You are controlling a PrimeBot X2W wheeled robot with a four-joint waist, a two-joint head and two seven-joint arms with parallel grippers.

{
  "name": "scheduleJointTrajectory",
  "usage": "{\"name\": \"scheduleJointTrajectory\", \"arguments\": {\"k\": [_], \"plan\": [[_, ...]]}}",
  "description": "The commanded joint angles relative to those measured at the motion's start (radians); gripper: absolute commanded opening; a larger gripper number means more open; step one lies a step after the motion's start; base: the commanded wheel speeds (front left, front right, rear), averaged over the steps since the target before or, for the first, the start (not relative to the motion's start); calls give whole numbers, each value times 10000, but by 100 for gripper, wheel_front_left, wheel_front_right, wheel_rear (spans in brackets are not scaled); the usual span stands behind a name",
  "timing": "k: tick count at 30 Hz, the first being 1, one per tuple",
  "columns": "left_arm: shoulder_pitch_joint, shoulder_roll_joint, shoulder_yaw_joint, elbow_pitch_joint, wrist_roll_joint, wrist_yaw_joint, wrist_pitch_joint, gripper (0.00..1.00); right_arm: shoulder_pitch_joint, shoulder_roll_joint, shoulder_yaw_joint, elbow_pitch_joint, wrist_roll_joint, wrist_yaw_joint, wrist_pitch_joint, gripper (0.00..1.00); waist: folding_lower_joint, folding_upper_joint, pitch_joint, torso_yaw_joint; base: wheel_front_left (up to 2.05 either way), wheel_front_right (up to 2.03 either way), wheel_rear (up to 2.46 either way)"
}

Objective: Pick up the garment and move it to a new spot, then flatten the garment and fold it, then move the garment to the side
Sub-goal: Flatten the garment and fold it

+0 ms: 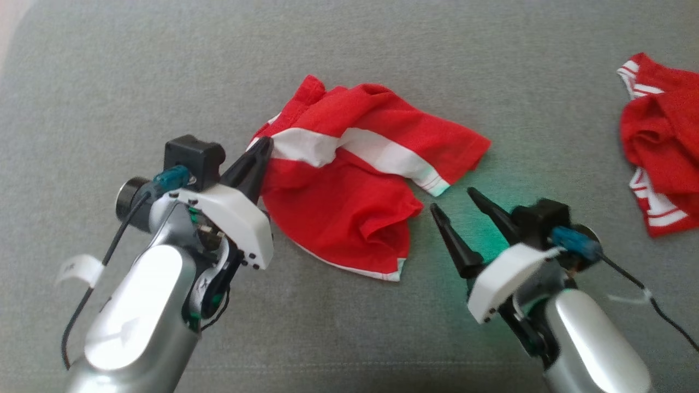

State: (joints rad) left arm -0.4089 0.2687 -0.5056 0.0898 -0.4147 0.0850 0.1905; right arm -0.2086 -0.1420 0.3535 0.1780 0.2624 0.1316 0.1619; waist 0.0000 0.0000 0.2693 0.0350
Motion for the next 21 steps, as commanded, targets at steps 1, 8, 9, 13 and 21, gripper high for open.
{"name": "scheduleJointTrajectory", "arguments": {"k": [1,8,9,13,21], "plan": [[-482,169,336,-366,106,13,-100,0,-358,-69,290,-155,-1,-9,-153,100,0,0,72,103,0,0,0],[-556,8,183,-174,46,-64,-264,0,-1509,-219,963,1507,-448,-9,-632,100,0,0,371,335,0,0,0],[-577,-15,164,-138,37,-77,-284,0,-1638,-232,984,1706,-501,-9,-674,100,0,0,415,356,0,0,0],[-658,-75,99,-21,31,-103,-365,0,-2042,-248,1058,2326,-534,-9,-883,100,0,0,543,394,0,0,0],[-758,-126,105,133,-19,-97,-607,0,-2408,-244,1103,3272,-794,-9,-955,0,0,0,664,409,0,0,0]]}}
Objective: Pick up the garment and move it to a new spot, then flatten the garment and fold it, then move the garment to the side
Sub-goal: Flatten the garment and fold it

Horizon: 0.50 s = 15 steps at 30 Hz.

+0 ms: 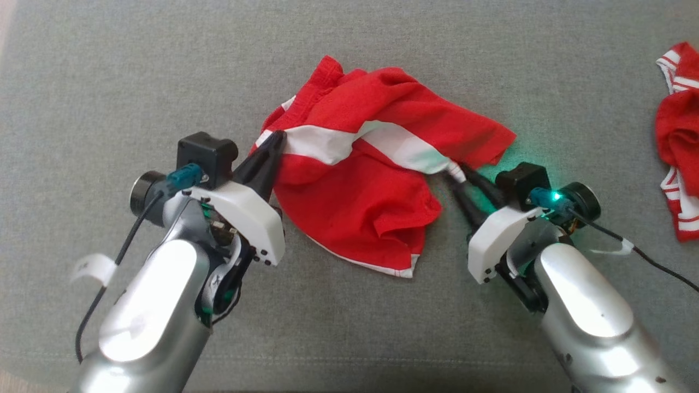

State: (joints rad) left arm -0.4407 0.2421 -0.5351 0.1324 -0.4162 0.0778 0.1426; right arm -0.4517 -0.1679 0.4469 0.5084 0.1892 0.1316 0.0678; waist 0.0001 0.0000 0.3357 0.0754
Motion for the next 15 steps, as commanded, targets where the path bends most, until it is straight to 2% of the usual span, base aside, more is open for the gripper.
{"name": "scheduleJointTrajectory", "arguments": {"k": [1,7,15], "plan": [[-438,148,416,-283,-4,-15,-183,0,20,5,128,-50,-78,-9,-98,0,-1,0,-5,9,0,0,0],[-412,247,558,-368,64,94,-598,0,243,-145,-239,-770,45,-9,-614,0,-1,0,-213,-48,0,0,0],[-430,632,823,-1019,286,313,-988,0,643,-611,-1385,-3450,-81,-9,-967,0,-1,0,-728,-376,0,0,0]]}}
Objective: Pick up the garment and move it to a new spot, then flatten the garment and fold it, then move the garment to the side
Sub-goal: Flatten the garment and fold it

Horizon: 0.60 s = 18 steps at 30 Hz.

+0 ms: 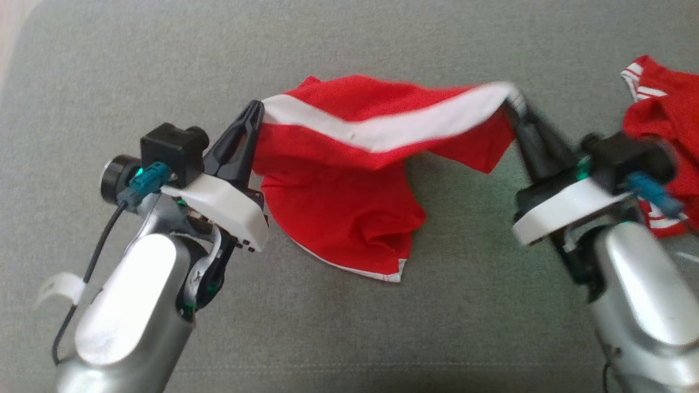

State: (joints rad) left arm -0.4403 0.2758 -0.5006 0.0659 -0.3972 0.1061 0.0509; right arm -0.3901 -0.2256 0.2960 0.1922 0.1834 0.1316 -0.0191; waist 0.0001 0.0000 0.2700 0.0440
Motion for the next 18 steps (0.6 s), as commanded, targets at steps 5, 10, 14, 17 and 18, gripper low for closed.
{"name": "scheduleJointTrajectory", "arguments": {"k": [5,10,14,17,18], "plan": [[-716,491,612,-1047,351,150,-304,0,-6,-178,-544,-2016,-155,-9,88,0,-1,0,-342,-167,0,0,0],[-1423,628,932,-2079,655,321,-702,0,-366,-382,-1308,-3699,-294,-9,568,0,-1,0,-727,-201,0,0,0],[-2046,751,1140,-2803,814,356,-734,0,-704,-402,-1682,-4686,-323,-9,929,0,-1,0,-921,-243,0,0,0],[-2519,847,1257,-3156,867,338,-576,0,-952,-412,-1839,-5219,-325,-9,1249,0,-1,0,-1024,-277,0,0,0],[-2667,863,1287,-3218,854,321,-510,0,-1034,-397,-1860,-5343,-280,-9,1332,0,-1,0,-1039,-290,0,0,0]]}}
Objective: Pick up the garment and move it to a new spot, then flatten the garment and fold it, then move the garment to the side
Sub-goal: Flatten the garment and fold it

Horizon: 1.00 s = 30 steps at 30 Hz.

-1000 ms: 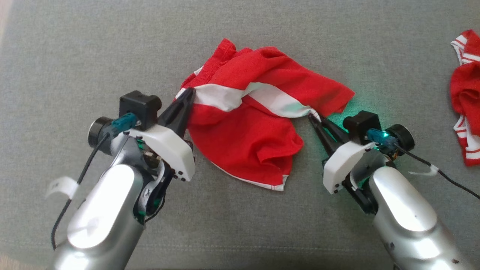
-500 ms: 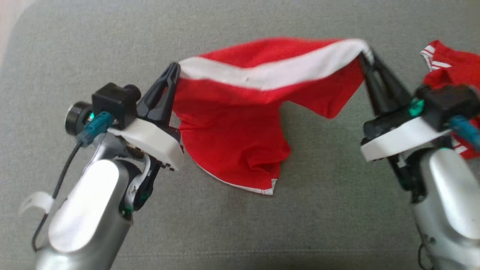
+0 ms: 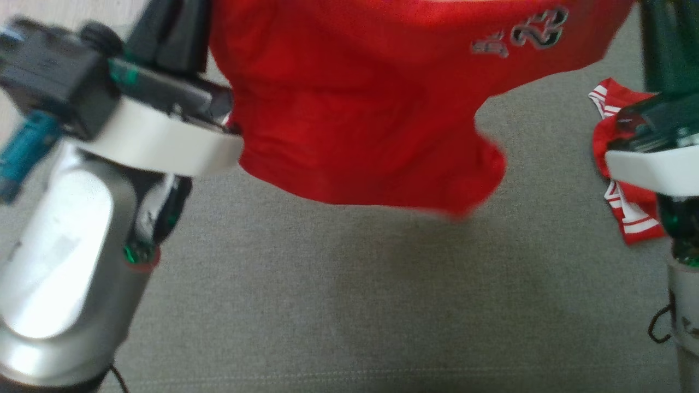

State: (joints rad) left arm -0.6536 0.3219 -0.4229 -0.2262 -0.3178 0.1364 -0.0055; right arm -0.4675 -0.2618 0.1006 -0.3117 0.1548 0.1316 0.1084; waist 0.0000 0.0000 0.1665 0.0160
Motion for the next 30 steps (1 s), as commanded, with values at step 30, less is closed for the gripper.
{"name": "scheduleJointTrajectory", "arguments": {"k": [30], "plan": [[-6844,-1097,1020,8724,-160,-1741,-2555,0,-7595,1176,2577,8725,1695,-9,-3009,0,0,0,1559,-503,0,0,0]]}}
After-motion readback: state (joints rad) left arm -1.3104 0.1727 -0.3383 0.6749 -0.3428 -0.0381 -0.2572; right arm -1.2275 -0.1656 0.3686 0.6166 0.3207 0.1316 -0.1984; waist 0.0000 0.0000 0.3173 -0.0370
